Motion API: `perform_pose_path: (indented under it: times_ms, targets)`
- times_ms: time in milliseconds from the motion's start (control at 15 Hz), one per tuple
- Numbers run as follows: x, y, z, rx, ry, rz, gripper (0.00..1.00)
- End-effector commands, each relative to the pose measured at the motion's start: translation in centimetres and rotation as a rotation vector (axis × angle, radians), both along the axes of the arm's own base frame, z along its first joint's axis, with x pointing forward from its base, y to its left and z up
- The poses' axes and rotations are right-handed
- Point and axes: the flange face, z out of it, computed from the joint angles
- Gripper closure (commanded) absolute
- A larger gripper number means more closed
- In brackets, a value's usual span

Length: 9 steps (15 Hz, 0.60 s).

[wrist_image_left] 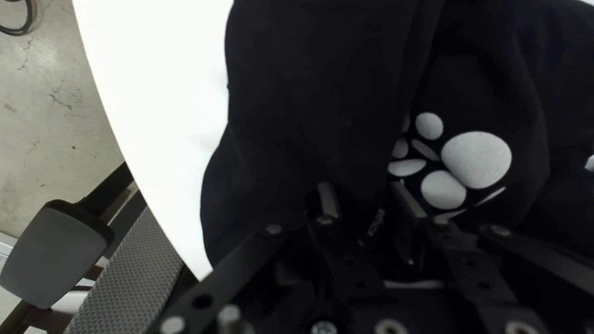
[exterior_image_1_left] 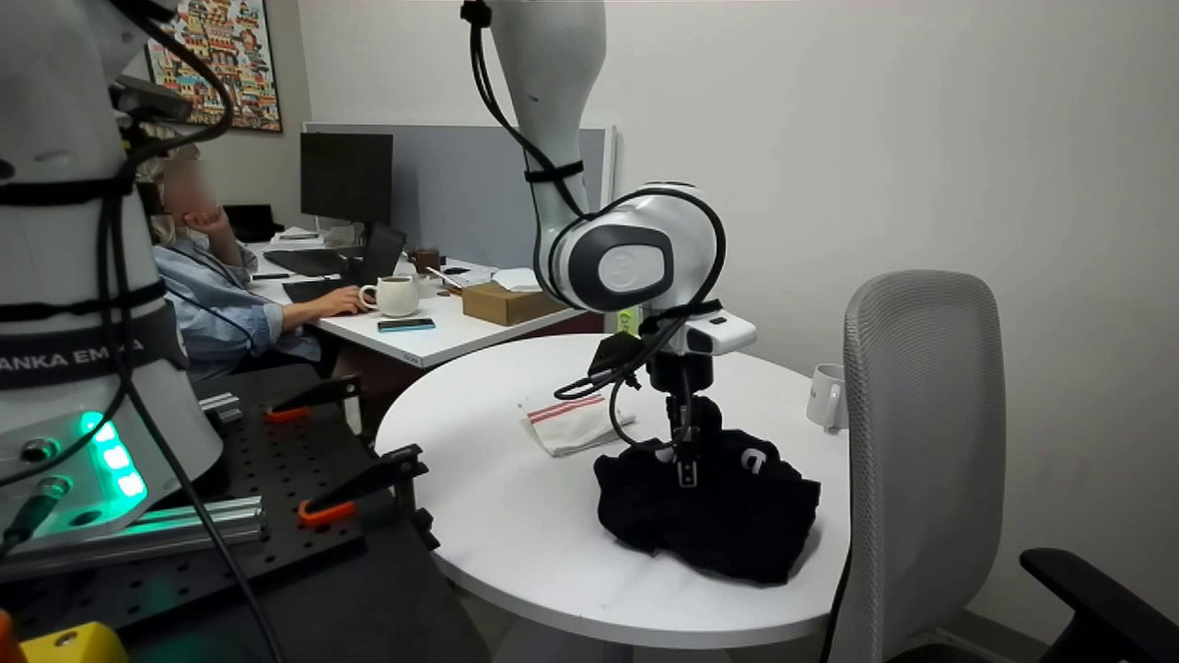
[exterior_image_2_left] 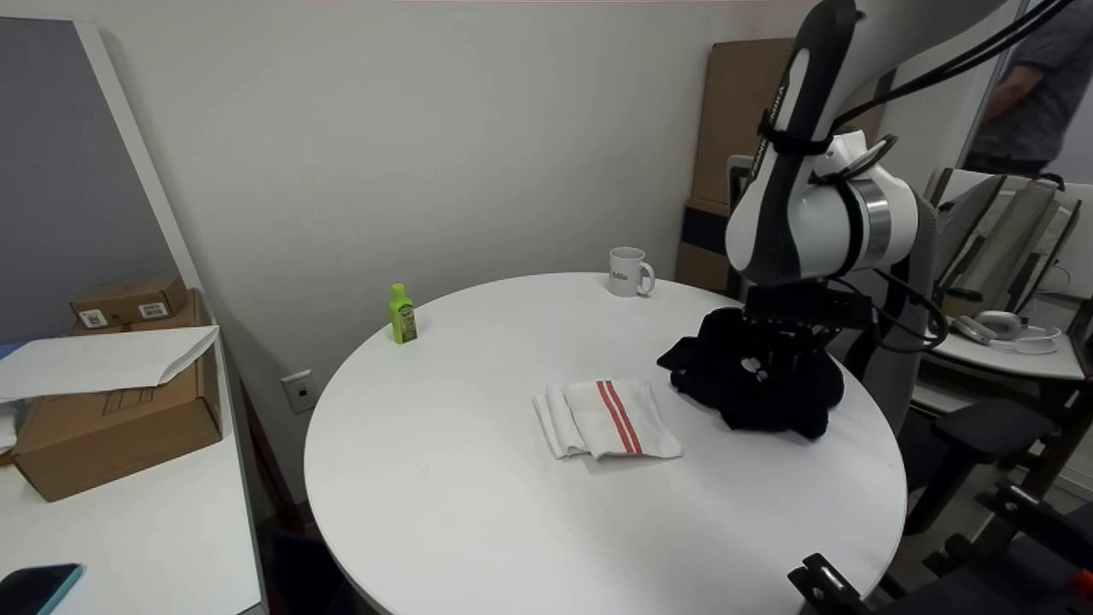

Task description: Place the black shirt on the backrest of the grey chair

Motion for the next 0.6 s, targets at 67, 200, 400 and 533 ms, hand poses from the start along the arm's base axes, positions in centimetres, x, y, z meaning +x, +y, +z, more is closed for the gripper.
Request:
perform_pose_path:
  times_ms: [67,200,400,533]
  targets:
    - [0.6,0.3,1.3,0.0,-0.023,0.019,1.0]
    - [0.7,0.4,2.1,0.002,-0.034,0.023,1.0]
    - [0.9,0.6,3.7,0.012,-0.06,0.021,0.99]
    - [1.2,1.1,5.8,0.018,-0.096,0.031,0.99]
